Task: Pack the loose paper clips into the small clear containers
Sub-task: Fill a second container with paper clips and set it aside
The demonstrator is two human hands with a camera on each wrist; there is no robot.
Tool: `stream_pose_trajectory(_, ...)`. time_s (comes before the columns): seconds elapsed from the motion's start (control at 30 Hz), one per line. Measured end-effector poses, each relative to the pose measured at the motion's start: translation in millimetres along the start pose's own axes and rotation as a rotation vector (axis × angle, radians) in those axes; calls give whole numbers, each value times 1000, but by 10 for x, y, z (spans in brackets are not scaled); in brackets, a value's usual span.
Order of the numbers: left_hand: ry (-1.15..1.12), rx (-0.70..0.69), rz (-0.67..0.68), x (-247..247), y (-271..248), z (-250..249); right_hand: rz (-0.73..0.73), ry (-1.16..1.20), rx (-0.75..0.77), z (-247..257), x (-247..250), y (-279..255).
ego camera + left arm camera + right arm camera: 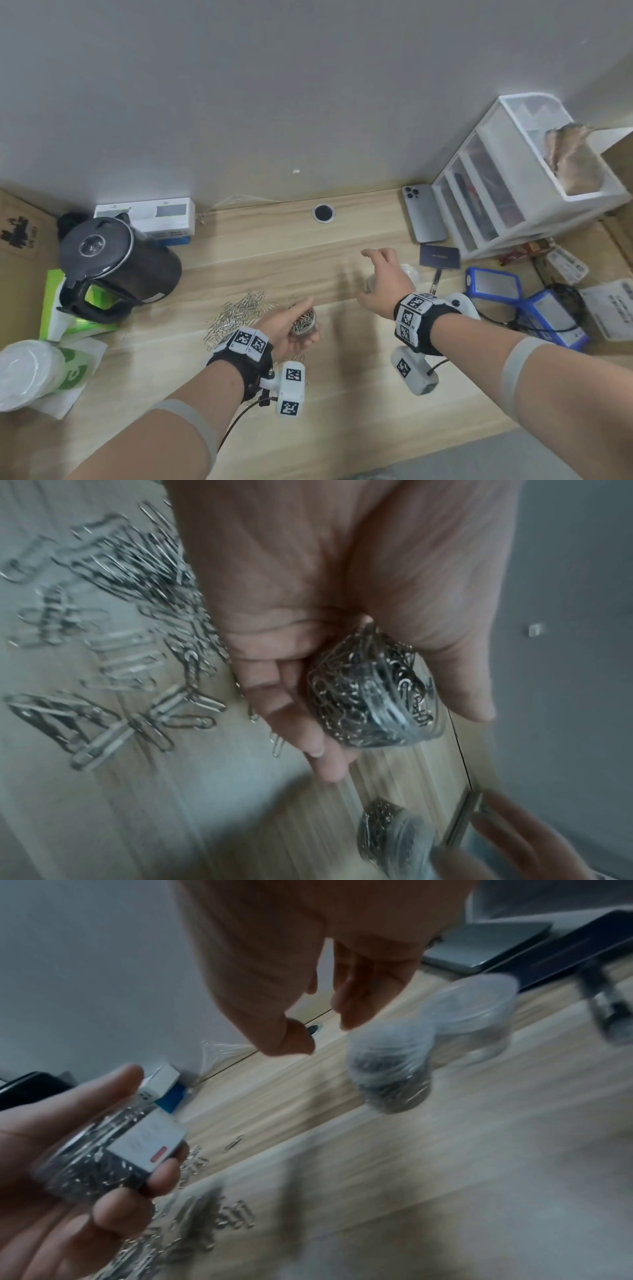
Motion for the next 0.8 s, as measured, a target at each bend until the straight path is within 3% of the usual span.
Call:
stream_pose_trajectory(0.17, -27, 53, -52, -212, 114, -140, 230, -122, -41, -285, -14, -6)
stream_pose_trajectory(0.33, -145, 126, -67, -296, 189, -192, 234, -154, -26, -342, -22, -29)
stream_pose_trajectory(0.5, -115, 137, -117, -299, 173, -211, 103, -83, 202, -11, 97, -40)
stream_pose_trajectory(0.63, -224, 97, -67, -382, 91, -248, 209, -41, 416, 457, -17, -91)
stream_pose_trajectory(0.8, -317, 84, -5, -319, 11, -222, 269, -143, 465, 820, -268, -83)
Point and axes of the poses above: each hand's wrist, its own y-axis towards the middle knuckle, its own x-axis out of the back of the hand, z = x × y, the point moved 4 cm from there along y, towards the middle knuckle, and after that the axes turned 14 degrees about x, right-handed, at the moved point
